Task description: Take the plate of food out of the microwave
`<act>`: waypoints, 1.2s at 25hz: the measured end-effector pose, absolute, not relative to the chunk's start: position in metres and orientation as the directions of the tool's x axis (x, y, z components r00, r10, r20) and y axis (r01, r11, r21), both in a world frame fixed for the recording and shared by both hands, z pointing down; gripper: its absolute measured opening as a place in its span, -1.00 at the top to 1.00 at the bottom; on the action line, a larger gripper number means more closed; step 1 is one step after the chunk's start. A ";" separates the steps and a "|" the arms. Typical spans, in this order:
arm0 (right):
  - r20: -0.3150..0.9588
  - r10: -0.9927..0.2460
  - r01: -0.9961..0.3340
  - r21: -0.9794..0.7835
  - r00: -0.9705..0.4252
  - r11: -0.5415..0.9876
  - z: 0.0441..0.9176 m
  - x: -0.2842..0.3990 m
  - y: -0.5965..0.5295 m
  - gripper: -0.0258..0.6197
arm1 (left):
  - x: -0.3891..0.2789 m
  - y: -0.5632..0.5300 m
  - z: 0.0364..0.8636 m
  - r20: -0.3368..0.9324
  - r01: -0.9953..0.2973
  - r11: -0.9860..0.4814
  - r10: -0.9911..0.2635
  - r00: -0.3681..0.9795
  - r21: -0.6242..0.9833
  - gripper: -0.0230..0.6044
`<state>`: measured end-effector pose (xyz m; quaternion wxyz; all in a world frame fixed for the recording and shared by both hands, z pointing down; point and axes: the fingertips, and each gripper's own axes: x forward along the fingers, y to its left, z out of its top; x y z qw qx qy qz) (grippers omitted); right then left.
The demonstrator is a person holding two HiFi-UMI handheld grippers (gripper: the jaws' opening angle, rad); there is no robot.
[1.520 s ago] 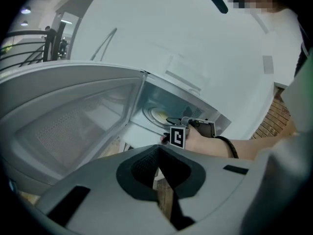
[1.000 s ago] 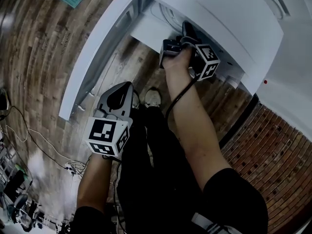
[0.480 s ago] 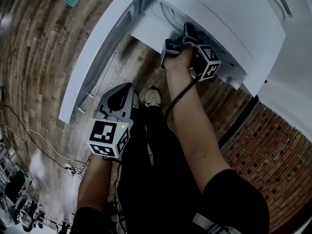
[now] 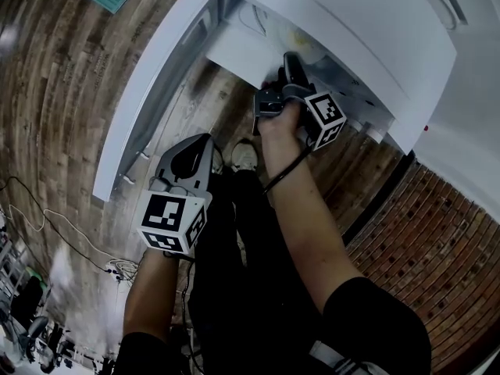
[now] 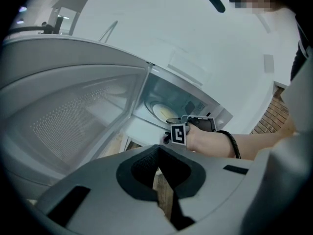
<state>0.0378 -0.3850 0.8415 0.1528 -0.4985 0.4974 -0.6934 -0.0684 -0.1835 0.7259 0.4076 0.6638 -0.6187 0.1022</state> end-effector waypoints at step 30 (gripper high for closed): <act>0.274 -0.735 -0.171 -0.962 -0.620 -0.214 0.799 0.072 -0.350 0.86 | -0.034 -0.181 0.731 0.629 -0.907 0.050 -0.736 0.250 0.419 0.93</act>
